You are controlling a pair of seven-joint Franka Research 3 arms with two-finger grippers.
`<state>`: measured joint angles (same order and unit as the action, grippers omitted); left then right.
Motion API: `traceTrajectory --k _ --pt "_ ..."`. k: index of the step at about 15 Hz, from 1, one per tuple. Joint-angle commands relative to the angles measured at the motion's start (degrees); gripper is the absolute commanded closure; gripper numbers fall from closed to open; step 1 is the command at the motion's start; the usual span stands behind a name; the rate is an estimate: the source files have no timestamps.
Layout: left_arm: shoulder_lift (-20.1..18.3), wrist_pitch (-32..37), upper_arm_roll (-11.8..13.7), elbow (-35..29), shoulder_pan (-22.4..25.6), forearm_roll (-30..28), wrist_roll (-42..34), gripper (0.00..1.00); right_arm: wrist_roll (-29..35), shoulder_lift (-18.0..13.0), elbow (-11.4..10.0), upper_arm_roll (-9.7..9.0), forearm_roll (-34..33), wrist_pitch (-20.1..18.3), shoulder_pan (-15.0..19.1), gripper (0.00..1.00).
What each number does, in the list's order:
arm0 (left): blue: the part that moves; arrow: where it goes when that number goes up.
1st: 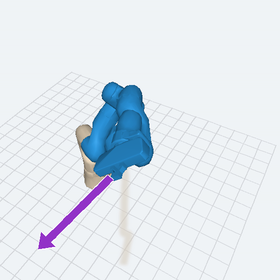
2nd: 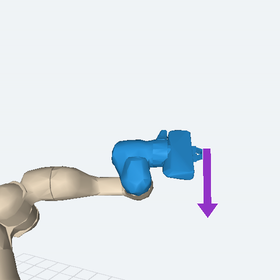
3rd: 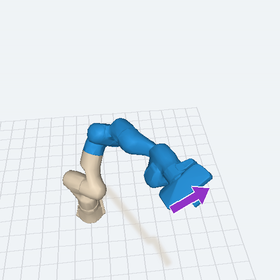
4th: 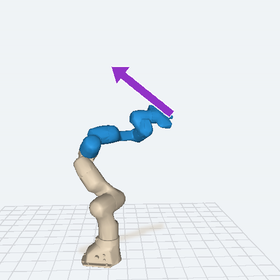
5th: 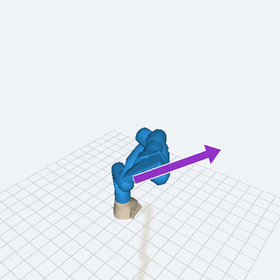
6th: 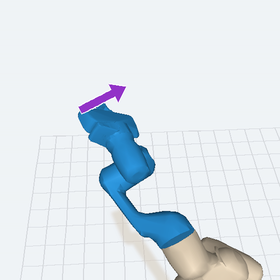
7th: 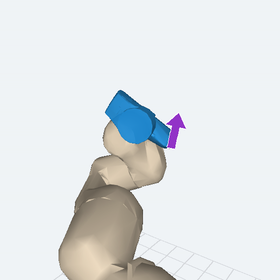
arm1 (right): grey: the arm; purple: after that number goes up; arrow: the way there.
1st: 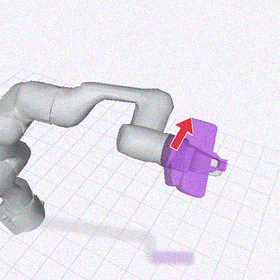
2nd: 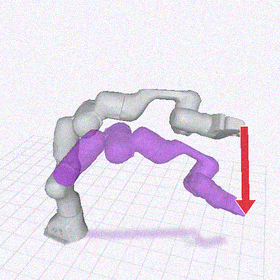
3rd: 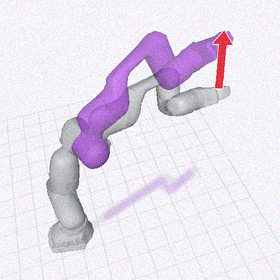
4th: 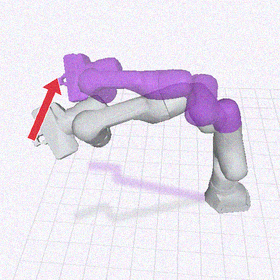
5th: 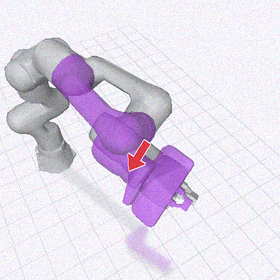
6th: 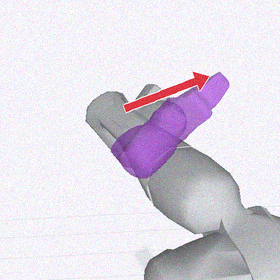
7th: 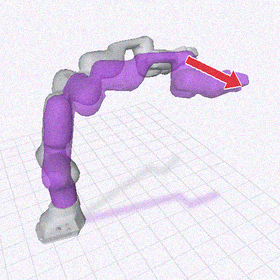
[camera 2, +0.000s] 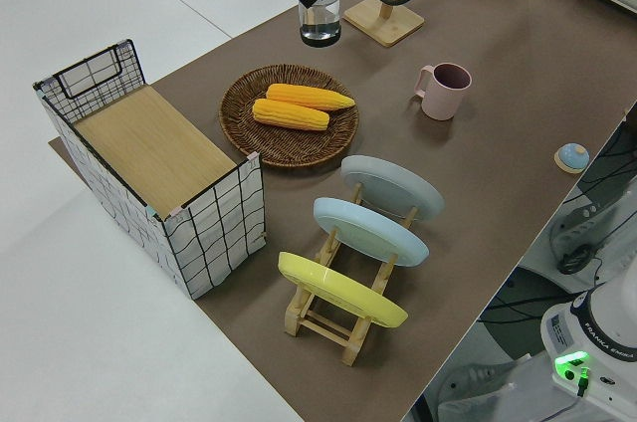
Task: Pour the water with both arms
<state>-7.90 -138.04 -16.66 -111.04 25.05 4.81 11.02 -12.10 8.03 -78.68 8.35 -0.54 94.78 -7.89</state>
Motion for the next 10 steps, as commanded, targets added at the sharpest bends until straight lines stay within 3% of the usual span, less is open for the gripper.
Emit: traceTrajectory --k 1,5,10 --pt "5.5 -1.5 4.5 7.2 0.1 1.1 -6.6 1.0 -1.1 -0.8 -1.0 -0.27 -0.1 0.0 0.2 0.011" --pt "8.9 -7.0 9.4 8.5 0.1 -2.4 -13.8 1.0 -1.1 -0.8 -1.0 -0.27 -0.1 0.0 0.2 0.011" --pt "10.9 -9.1 14.1 8.5 0.1 -17.2 -30.5 1.0 -1.1 -0.8 -1.0 -0.27 -0.1 0.0 0.2 0.011"
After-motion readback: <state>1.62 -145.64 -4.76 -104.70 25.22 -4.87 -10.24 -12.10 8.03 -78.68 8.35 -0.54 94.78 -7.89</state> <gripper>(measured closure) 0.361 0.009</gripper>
